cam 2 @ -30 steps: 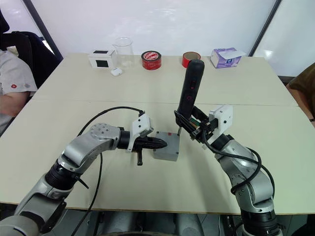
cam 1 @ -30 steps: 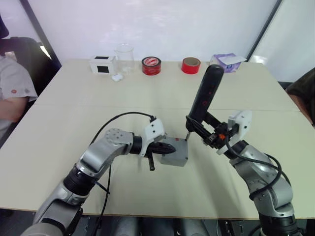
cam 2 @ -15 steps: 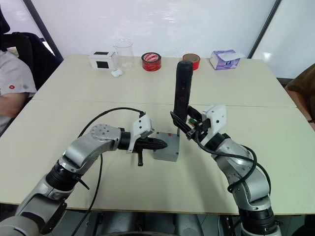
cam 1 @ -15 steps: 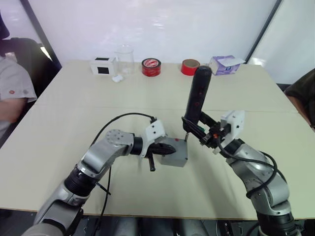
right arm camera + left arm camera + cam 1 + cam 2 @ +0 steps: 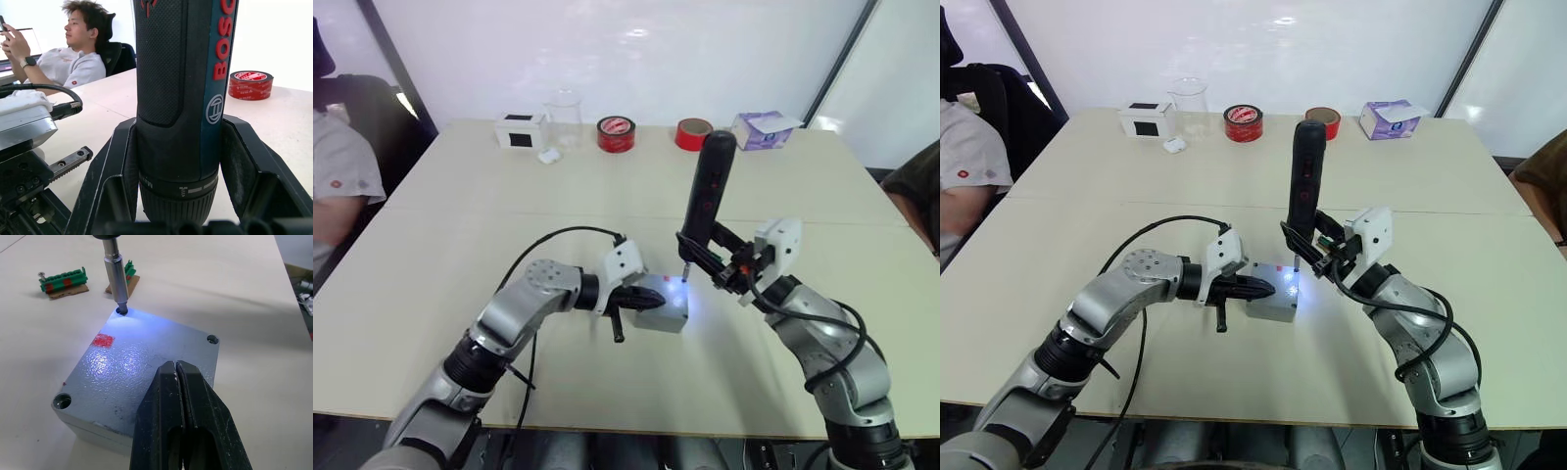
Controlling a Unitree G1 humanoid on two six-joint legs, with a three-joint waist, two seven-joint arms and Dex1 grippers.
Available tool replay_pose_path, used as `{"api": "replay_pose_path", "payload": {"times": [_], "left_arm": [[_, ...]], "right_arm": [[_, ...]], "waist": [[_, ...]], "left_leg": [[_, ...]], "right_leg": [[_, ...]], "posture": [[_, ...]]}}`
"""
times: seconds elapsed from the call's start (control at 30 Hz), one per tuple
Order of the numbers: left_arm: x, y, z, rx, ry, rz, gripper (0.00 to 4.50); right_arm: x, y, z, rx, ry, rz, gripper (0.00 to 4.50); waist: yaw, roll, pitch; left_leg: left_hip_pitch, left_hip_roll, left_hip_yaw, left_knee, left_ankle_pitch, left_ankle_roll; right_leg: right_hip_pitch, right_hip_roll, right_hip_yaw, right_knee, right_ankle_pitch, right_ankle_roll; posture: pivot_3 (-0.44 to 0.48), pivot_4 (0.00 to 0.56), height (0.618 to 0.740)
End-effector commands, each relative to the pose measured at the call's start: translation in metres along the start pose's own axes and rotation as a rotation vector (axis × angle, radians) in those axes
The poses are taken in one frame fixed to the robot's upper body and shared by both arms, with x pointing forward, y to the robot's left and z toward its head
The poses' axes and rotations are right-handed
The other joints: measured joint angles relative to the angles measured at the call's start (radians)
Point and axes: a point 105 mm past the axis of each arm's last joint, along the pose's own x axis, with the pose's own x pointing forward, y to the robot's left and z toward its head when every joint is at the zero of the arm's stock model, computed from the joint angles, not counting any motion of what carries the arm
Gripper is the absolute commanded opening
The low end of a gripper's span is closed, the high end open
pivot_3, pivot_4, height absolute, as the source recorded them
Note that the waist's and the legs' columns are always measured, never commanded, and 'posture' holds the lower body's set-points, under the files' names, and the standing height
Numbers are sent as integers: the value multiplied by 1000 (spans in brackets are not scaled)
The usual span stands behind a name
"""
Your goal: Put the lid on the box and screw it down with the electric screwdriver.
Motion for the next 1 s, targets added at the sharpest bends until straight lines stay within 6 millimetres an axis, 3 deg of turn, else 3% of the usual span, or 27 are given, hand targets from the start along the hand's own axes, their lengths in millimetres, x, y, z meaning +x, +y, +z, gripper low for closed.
{"api": "replay_pose_path", "payload": {"times": [0.03, 0.17, 0.33, 0.43, 0.57, 0.63, 0.73, 0.8, 1.0], "left_arm": [[1, 1, -6, -19, 16, 9, 0], [-2, 4, -6, -21, 13, 18, 0], [-9, 8, -7, -58, -17, 38, 0], [-14, 13, 6, -110, -99, 52, 0], [-32, 21, 40, -189, -278, 58, 0], [-44, 23, 57, -209, -350, 51, 0], [-69, 16, 67, -160, -356, 11, 0], [-74, 11, 58, -112, -274, -7, 0], [-72, -12, 39, -44, -124, -98, 0]], "right_arm": [[-3, -5, -23, 57, 113, -13, 1752], [3, -12, 2, 65, 42, -38, 1752], [0, -38, 80, 82, -129, -77, 1752], [-3, -59, 113, 160, -128, -115, 1752], [-10, -77, 131, 211, 23, -127, 1752], [-19, -92, 130, 218, 140, -195, 1752], [-59, -112, 82, 262, 553, -318, 1752], [-86, -121, 58, 329, 739, -405, 1752], [-119, -127, 37, 492, 916, -442, 1752]], "waist": [[0, 0, 0], [0, 0, 0], [0, 6, 5], [2, 11, 10], [-1, 11, 13], [-1, 11, 14], [2, 11, 14], [1, 11, 14], [-5, 18, 19]], "left_leg": [[0, 0, 0, 0, 0, 0], [0, 0, 0, 0, 0, 0], [-5, 0, 0, 0, 0, 0], [-8, -2, 1, 0, 0, 0], [-10, -1, 0, -1, 0, 0], [-17, -1, 0, 0, 0, 0], [-23, -1, 0, 1, 0, 0], [-23, -1, 0, 1, -1, 2], [-23, -4, 7, 1, -2, 4]], "right_leg": [[0, 0, 0, 0, 0, 0], [0, 0, 0, 0, 0, 0], [-5, -2, 0, 0, 0, 0], [-7, -3, 0, 0, 0, 0], [-9, -3, 0, 0, 0, 0], [-16, -3, 0, 1, 1, 0], [-21, -2, -1, 1, 2, 2], [-21, -2, -1, -1, 1, 2], [-23, -3, 5, -2, 1, 1]], "posture": [[0, 150, 740], [0, 150, 740], [0, 150, 740], [0, 150, 740], [0, 150, 740], [0, 150, 740], [0, 150, 740], [0, 150, 740], [0, 150, 740]]}}
